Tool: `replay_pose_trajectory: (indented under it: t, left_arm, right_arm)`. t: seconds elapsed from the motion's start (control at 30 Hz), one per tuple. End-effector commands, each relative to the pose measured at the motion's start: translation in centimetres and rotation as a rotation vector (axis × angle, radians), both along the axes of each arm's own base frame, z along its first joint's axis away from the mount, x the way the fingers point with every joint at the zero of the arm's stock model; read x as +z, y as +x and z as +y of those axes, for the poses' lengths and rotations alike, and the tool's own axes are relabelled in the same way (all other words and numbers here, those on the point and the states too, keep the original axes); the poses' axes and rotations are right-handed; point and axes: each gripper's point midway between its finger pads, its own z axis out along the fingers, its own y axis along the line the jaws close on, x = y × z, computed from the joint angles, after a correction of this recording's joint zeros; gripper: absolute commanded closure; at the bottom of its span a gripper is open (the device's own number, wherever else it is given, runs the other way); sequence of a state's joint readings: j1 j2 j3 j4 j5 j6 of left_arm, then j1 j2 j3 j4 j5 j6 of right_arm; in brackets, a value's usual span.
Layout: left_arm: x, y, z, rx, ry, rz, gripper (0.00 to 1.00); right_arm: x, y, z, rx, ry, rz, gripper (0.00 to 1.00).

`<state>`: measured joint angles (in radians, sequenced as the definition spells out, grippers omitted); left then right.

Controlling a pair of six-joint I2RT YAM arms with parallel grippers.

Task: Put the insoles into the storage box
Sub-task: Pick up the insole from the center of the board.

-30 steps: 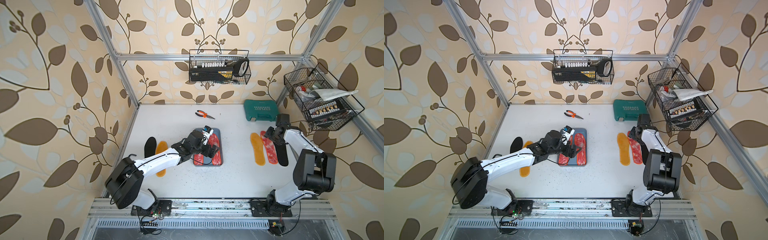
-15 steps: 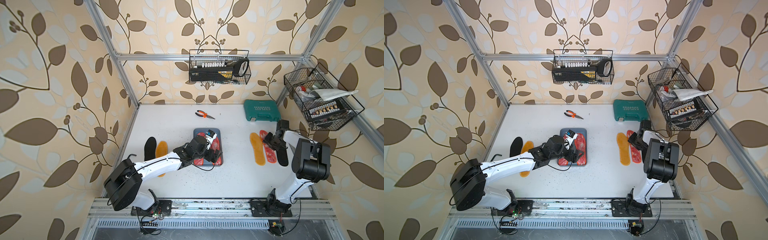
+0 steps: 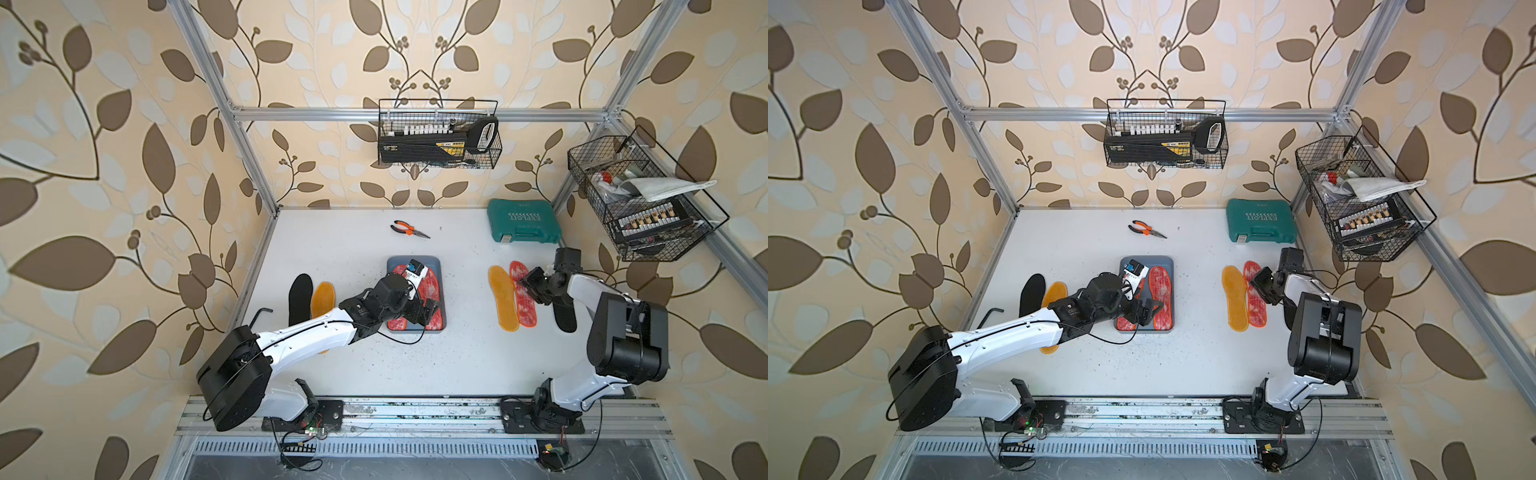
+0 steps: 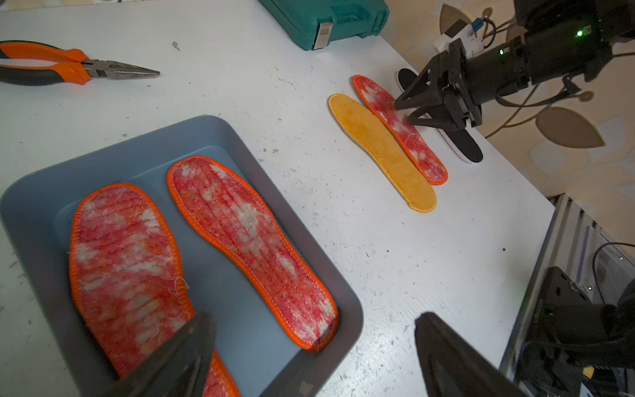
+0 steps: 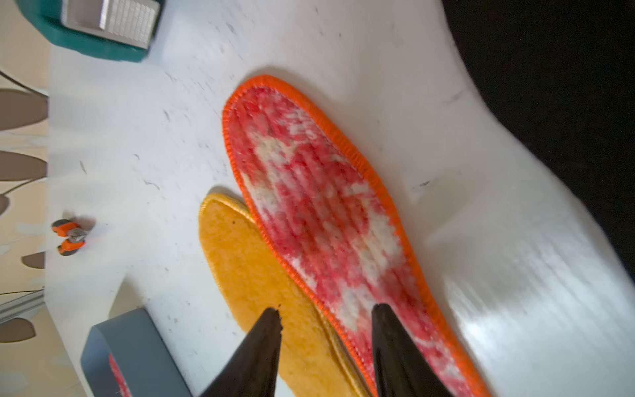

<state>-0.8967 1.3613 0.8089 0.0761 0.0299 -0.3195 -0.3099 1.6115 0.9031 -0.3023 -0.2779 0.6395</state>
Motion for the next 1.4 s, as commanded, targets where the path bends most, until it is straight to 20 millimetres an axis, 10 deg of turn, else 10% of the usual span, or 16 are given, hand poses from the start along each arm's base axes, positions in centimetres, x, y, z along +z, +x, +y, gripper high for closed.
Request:
replay_pose_trajectory:
  t: [0.0, 0.53, 1.1, 1.37]
  left_arm:
    - [1.9, 0.5, -1.4, -0.030, -0.054, -0.023, 0.03]
    - [1.5, 0.2, -1.6, -0.039, -0.056, 0.000, 0.03]
    - [1.1, 0.6, -1.8, -0.031, -0.044, -0.003, 0.03]
    - [2.4, 1.0, -2.8, -0.053, -0.067, -0.013, 0.04]
  right_arm:
    - [0.8, -0.3, -0.4, -0.004, -0.040, -0.005, 0.52]
    - [-3.1, -2.5, -3.0, -0.041, -0.170, 0.190, 0.48]
    - [-4.7, -2.6, -3.4, -0.054, -0.175, 0.214, 1.00]
    - [-3.3, -2.7, -3.4, -0.056, -0.191, 0.183, 1.00]
